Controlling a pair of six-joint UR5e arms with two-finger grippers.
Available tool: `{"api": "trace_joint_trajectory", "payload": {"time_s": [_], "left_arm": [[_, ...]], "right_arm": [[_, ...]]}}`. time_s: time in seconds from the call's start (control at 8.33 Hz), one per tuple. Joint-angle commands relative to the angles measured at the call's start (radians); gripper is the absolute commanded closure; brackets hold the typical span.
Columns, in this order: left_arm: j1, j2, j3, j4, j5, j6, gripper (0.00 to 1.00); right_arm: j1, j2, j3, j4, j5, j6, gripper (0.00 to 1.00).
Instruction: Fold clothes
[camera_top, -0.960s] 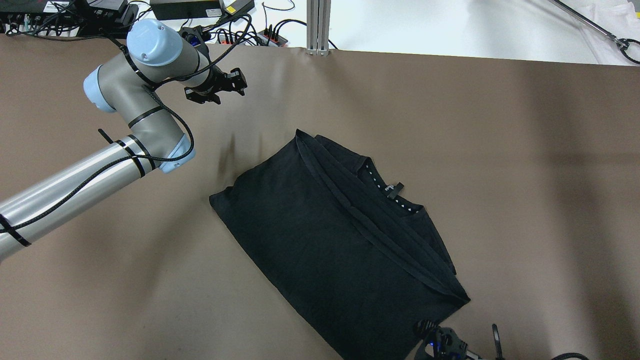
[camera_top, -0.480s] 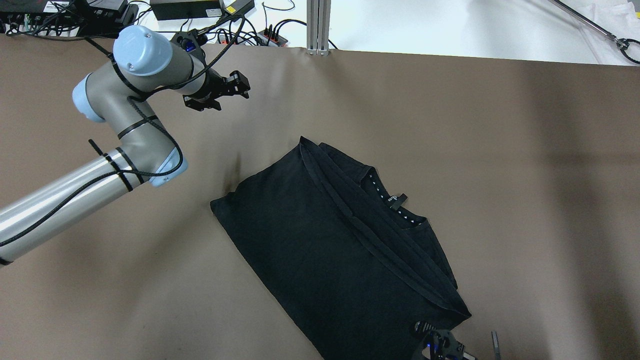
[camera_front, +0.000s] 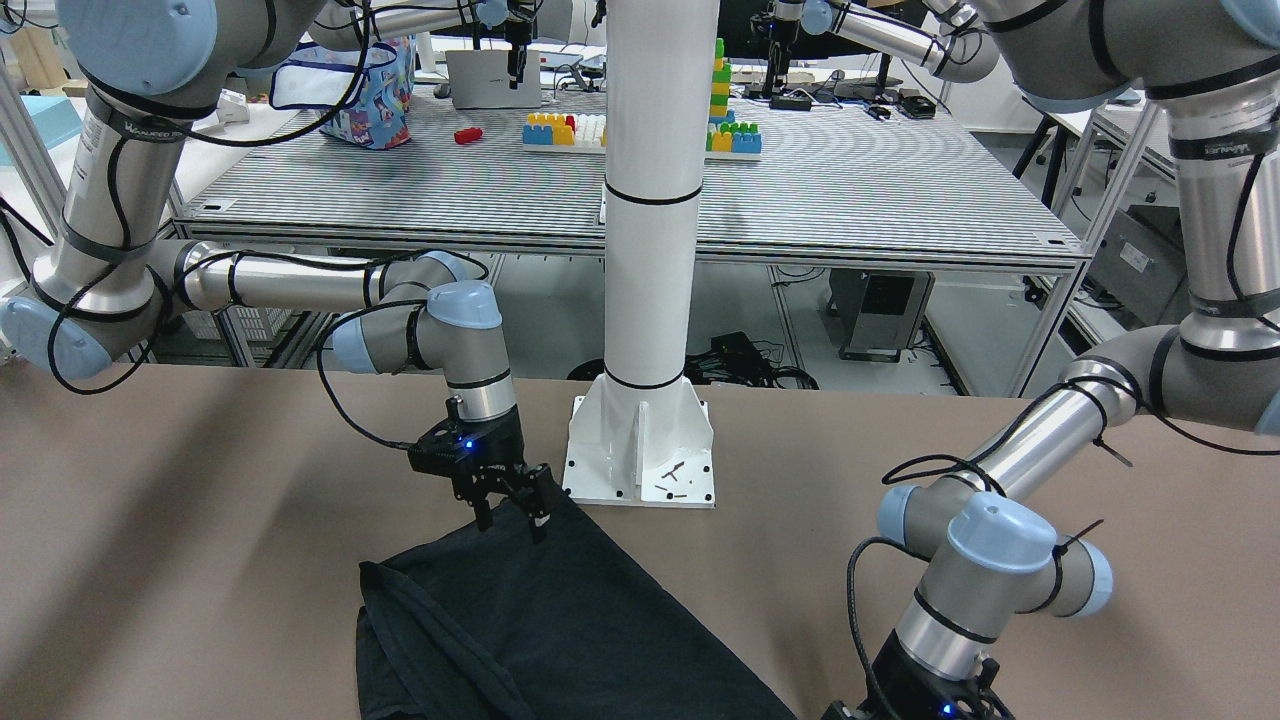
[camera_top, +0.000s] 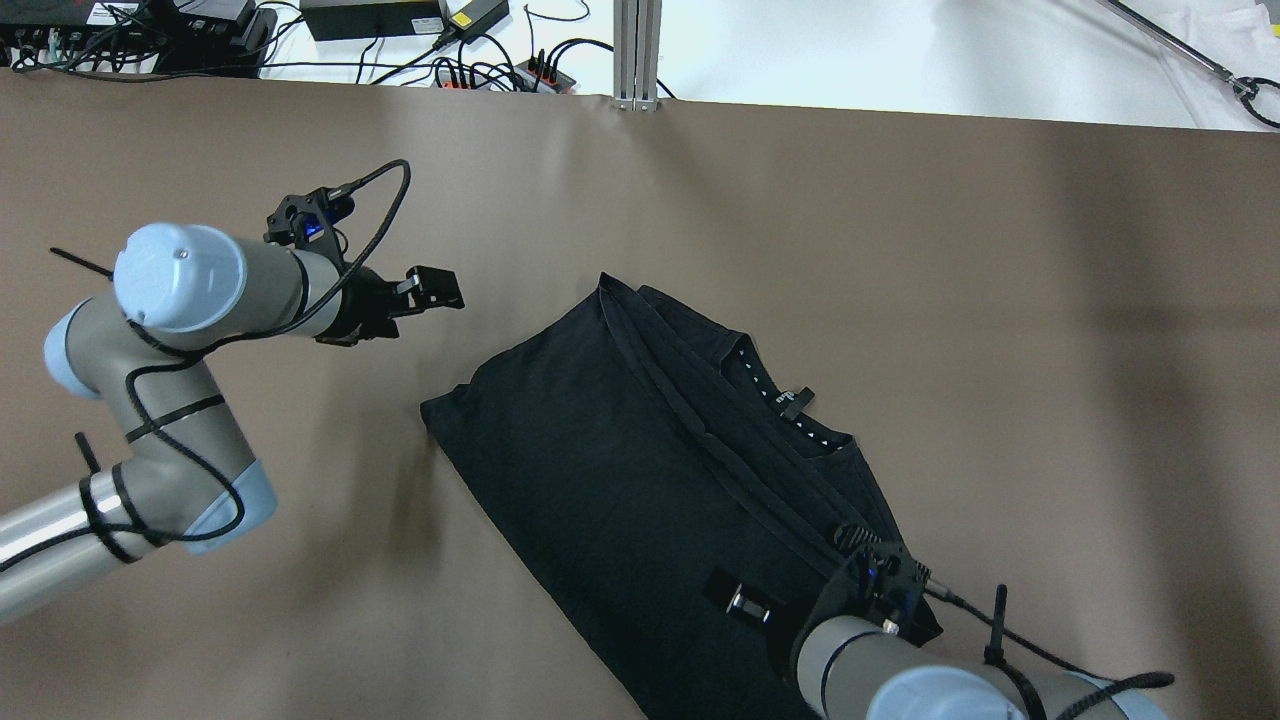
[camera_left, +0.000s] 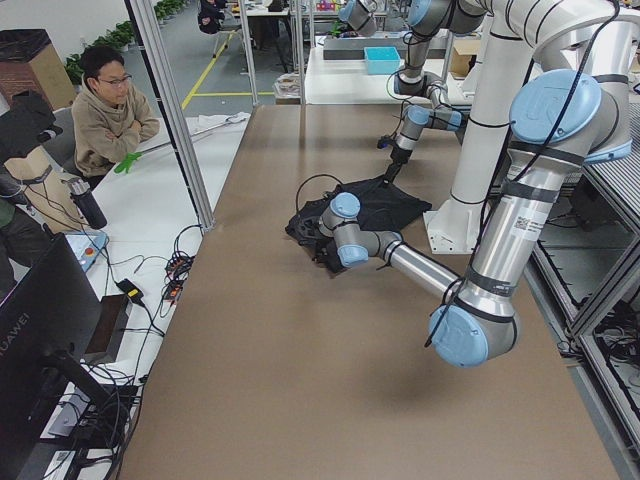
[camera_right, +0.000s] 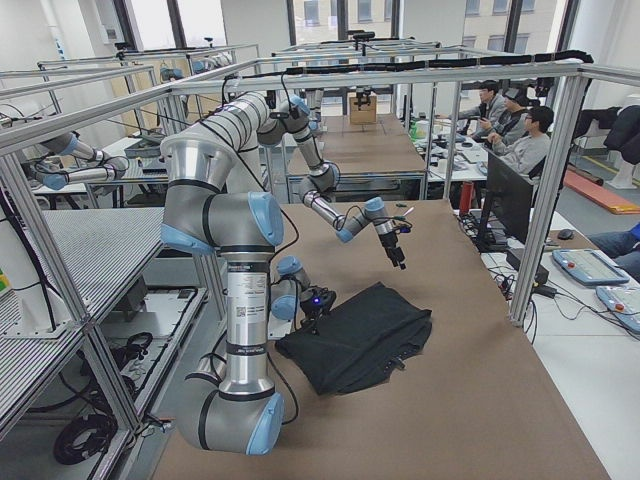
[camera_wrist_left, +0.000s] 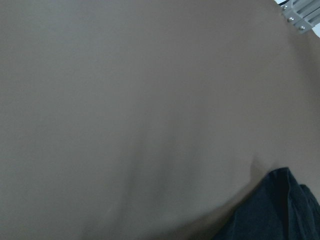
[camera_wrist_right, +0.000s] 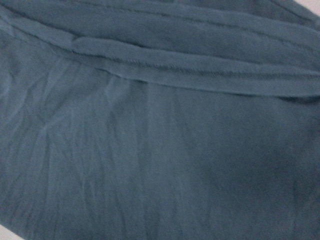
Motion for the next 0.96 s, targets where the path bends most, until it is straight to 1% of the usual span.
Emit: {"api": "trace_joint_trajectory", "payload": {"time_s": [0.0, 0.12, 0.36, 0.48, 0.72, 0.84], "left_arm": [[0.091, 0.114, -0.102, -0.001, 0.08, -0.026, 0.04], [0.132, 0.117, -0.089, -0.001, 0.105, -0.026, 0.04], [0.197, 0.116, -0.074, -0.006, 0.168, -0.026, 0.07], [0.202, 0.117, -0.063, -0.006, 0.169, -0.027, 0.11], [0.222, 0.107, -0.033, -0.012, 0.169, -0.059, 0.26], [0.222, 0.102, -0.031, -0.012, 0.168, -0.063, 0.36]], "right_arm": [[0.161, 0.05, -0.117, 0.031, -0.001, -0.144, 0.05], [0.18, 0.053, -0.133, 0.06, -0.001, -0.146, 0.05], [0.198, 0.053, -0.136, 0.06, 0.007, -0.181, 0.05], [0.208, 0.055, -0.145, 0.062, 0.007, -0.189, 0.05], [0.212, 0.056, -0.156, 0.062, 0.008, -0.19, 0.05], [0.214, 0.056, -0.164, 0.062, 0.01, -0.195, 0.05]]}}
